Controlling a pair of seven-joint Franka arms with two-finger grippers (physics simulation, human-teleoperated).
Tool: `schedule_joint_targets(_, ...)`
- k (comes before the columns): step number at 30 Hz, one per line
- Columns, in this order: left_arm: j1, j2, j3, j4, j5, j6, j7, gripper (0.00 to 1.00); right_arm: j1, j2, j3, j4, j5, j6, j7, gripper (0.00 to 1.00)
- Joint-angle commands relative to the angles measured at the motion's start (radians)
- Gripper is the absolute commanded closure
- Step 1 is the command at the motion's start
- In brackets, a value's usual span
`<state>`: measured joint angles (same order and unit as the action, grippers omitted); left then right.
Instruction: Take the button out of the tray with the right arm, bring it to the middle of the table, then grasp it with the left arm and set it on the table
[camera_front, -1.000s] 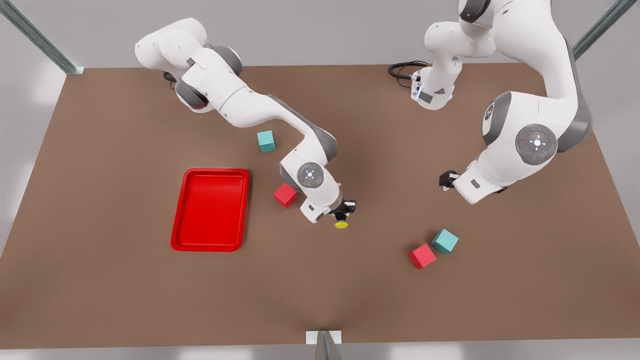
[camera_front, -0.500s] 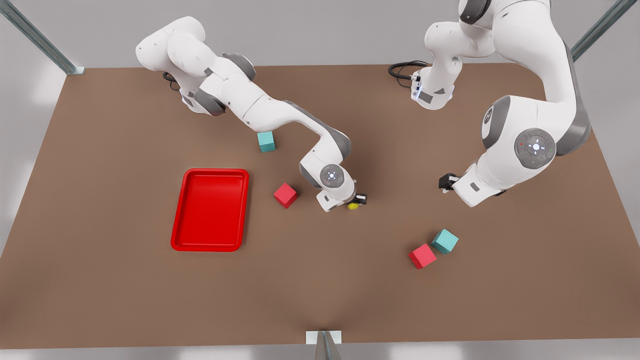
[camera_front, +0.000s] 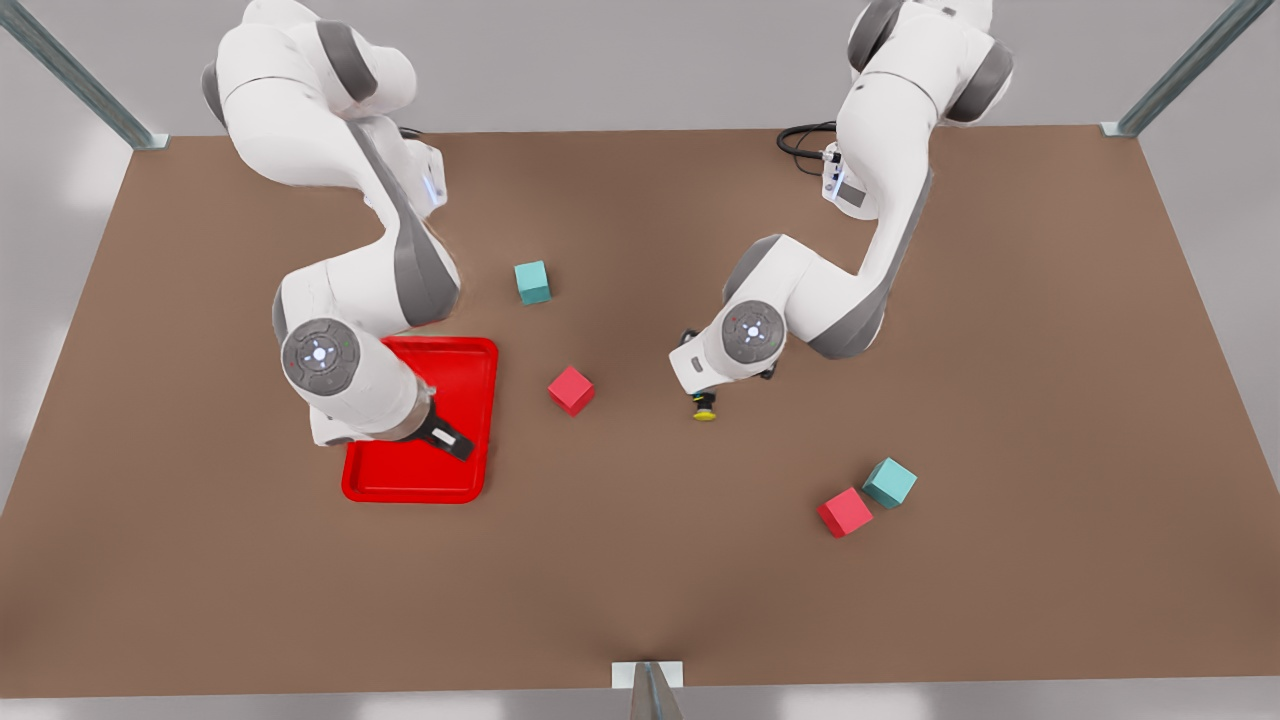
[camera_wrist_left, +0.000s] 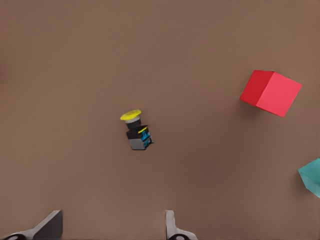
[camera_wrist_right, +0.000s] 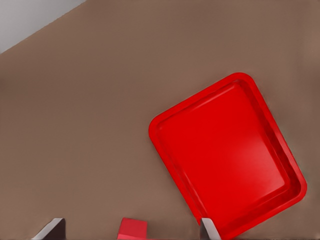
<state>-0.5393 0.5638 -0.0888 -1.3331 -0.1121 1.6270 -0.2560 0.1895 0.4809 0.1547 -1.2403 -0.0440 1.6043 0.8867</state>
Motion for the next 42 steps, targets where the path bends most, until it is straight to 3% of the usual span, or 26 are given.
schedule_joint_targets(1,-0.008,0.024,0.001,-0.003,-0.040,0.137,-0.434,0.00,-0.070,-0.106,0.005,-0.200,0.000,-0.003,-0.643,0.00)
schedule_joint_targets(2,-0.007,0.031,0.000,-0.011,-0.041,0.149,-0.431,0.00,-0.111,-0.119,0.026,-0.240,0.000,0.023,-0.664,0.00)
schedule_joint_targets(6,0.001,-0.002,0.006,-0.294,-0.038,0.484,-0.287,0.00,-0.179,-0.160,0.026,-0.243,-0.070,0.091,-0.885,0.00)
schedule_joint_targets(9,0.013,0.005,0.004,-0.310,-0.038,0.517,-0.181,0.00,-0.174,-0.159,0.028,-0.235,-0.073,0.082,-0.873,0.00)
schedule_joint_targets(11,0.010,0.005,0.000,-0.383,-0.037,0.694,-0.155,0.00,-0.171,-0.160,0.028,-0.226,-0.073,0.056,-0.870,0.00)
schedule_joint_targets(14,-0.008,0.007,-0.003,-0.436,-0.037,0.774,-0.157,0.00,-0.176,-0.159,0.028,-0.133,-0.033,-0.037,-0.873,0.00)
schedule_joint_targets(22,-0.048,0.034,0.000,-0.475,0.104,0.784,-0.158,0.00,-0.223,-0.159,0.023,-0.084,-0.016,-0.064,-0.888,0.00)
schedule_joint_targets(34,-0.044,0.096,0.003,-0.439,0.101,0.752,-0.506,0.00,-0.239,-0.156,0.022,-0.067,-0.005,-0.064,-0.888,0.00)
schedule_joint_targets(42,-0.045,0.119,0.003,-0.429,0.106,0.761,-0.539,0.00,-0.274,-0.159,0.023,-0.067,-0.030,-0.066,-0.888,0.00)
